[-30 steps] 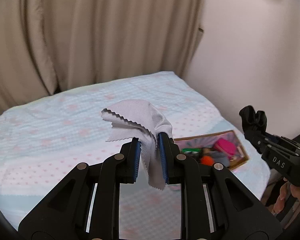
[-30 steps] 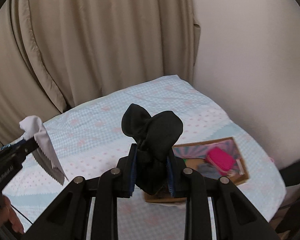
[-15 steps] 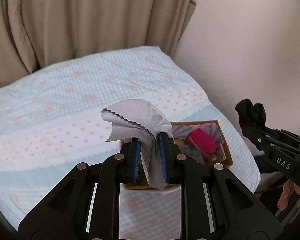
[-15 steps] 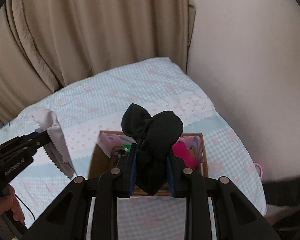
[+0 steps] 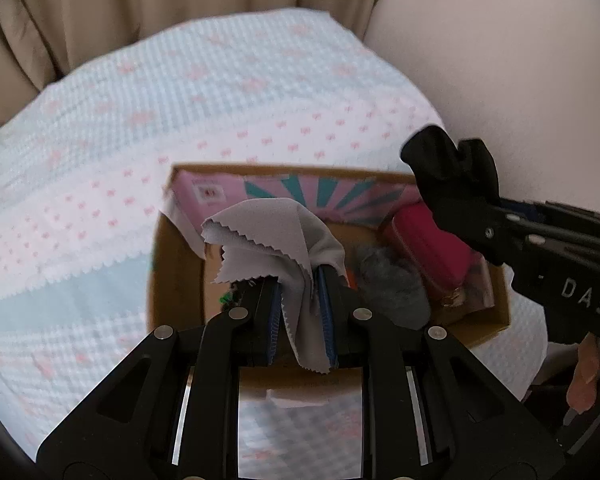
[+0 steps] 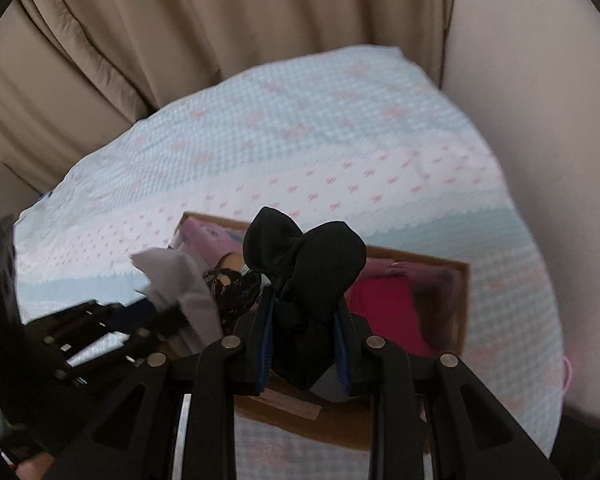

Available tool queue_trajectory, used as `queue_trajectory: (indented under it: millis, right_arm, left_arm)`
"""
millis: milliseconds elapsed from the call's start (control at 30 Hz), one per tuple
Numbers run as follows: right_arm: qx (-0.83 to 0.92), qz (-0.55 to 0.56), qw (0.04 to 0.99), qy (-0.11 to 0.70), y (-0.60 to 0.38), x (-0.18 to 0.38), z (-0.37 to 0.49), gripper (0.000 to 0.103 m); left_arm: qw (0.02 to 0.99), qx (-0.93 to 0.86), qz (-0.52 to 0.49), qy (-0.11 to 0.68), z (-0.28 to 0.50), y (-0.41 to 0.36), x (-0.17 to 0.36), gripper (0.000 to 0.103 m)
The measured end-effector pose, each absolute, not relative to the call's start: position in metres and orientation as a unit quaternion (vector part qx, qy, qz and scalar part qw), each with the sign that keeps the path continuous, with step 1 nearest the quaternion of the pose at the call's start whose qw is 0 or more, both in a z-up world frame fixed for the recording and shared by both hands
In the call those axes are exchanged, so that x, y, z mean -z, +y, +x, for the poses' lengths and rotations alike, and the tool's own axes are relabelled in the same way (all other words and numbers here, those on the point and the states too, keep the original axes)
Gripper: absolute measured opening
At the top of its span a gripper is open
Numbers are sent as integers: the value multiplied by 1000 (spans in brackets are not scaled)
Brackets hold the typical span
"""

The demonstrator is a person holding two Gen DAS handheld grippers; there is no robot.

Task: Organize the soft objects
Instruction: 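Lift and carry the grey cloth and black item in both tools over the box, then open both tools to drop the cloth and black item into the box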

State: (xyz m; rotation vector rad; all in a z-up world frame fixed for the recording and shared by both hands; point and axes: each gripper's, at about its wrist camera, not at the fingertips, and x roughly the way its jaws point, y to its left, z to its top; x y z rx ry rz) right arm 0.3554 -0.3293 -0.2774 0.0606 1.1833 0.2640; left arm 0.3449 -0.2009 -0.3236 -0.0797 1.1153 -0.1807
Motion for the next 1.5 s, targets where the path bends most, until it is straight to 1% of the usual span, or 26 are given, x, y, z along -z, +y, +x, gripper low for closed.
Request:
queue_trajectory:
  millis: [167, 233, 333, 400, 467, 500, 533, 567, 767, 1000, 1133, 1367, 1433, 1467, 1500]
  right_arm:
    - [-140, 50, 794, 590, -335, 305, 371, 24]
    - [-150, 80, 773, 612, -341, 316, 381, 24]
    - [-150, 87, 756, 631, -341, 325, 390, 24]
    - [-150, 92, 751, 637, -342, 327, 394, 32]
    - [-151, 109, 739, 647, -345, 330, 400, 64]
    - [-154, 117, 736, 648, -346, 330, 402, 70]
    - [-157, 121, 737, 646, -348, 329, 403, 79]
    - [-156, 120, 739, 644, -349, 327, 404, 84]
    - [-145, 143, 741, 640, -360, 321, 400, 86]
    - [-138, 149, 747, 633, -365, 316, 383, 86]
    - [-131, 154, 748, 632, -368, 314, 371, 86]
    - [-122, 165, 758, 619, -368, 301, 350, 86]
    - [-121, 164, 762, 615, -366, 298, 345, 86]
    - [-120, 163, 763, 614, -364, 296, 343, 86]
    - [-119, 163, 764, 612, -363, 294, 341, 86]
  left_arm:
    - [830, 73, -33, 552, 355, -201, 342, 16]
    - [829, 67, -29, 554, 358, -200, 342, 16]
    - [826, 71, -29, 559, 362, -200, 341, 16]
    - [821, 69, -25, 567, 365, -200, 341, 16]
    - [819, 60, -11, 570, 365, -201, 342, 16]
    - [820, 57, -4, 569, 364, -201, 340, 17]
    - [821, 55, 2, 568, 363, -201, 339, 17]
    - [821, 56, 2, 568, 362, -201, 338, 17]
    - [828, 61, -9, 558, 351, -198, 329, 17]
    - [823, 75, -58, 560, 345, -192, 326, 18]
    - [813, 79, -104, 567, 342, -182, 325, 18]
    - [824, 93, -74, 554, 334, -186, 308, 19]
    - [826, 98, -73, 551, 333, -186, 305, 21]
    - [824, 101, -75, 552, 332, -185, 304, 32]
    - [824, 103, -78, 552, 331, -183, 303, 80]
